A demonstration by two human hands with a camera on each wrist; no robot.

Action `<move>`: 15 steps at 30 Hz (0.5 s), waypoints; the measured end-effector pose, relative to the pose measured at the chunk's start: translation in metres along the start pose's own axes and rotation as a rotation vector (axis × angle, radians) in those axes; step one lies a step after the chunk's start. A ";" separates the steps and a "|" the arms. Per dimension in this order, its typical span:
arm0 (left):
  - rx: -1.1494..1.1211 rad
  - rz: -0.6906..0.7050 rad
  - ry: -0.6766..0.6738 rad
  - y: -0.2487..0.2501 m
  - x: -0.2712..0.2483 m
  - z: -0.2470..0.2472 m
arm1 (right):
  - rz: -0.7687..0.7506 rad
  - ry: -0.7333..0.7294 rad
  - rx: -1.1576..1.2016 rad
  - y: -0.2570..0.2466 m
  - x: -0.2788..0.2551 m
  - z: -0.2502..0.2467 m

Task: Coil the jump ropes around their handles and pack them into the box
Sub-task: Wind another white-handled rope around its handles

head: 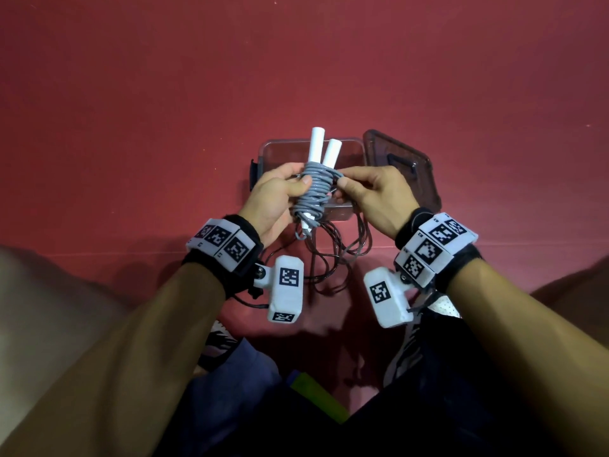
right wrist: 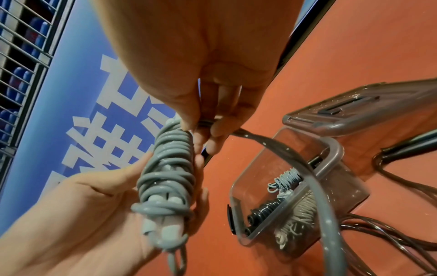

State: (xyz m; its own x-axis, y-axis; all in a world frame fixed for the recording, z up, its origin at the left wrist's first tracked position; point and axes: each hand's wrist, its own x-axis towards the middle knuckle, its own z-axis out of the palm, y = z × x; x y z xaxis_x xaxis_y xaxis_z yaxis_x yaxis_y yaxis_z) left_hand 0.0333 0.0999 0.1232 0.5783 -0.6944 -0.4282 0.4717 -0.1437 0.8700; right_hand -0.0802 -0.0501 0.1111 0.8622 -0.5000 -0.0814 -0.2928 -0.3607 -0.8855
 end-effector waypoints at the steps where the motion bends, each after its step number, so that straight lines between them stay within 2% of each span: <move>1: 0.011 -0.001 -0.008 0.000 0.000 0.000 | 0.012 0.007 0.050 -0.001 0.001 0.000; 6: 0.015 0.000 -0.015 -0.001 -0.001 0.000 | 0.096 -0.045 0.242 -0.008 0.001 -0.003; 9: 0.030 0.034 0.039 -0.001 0.000 -0.002 | 0.139 -0.050 0.220 -0.002 0.001 -0.001; 15: 0.268 0.148 0.097 -0.004 0.003 -0.006 | 0.176 0.004 0.297 -0.005 -0.004 0.001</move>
State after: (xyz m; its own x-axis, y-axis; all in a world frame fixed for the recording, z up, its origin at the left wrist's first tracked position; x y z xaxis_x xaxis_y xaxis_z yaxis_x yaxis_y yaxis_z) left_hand 0.0373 0.1027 0.1169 0.6945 -0.6528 -0.3026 0.1929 -0.2363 0.9523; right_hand -0.0815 -0.0461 0.1152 0.8076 -0.5372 -0.2434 -0.3033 -0.0245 -0.9526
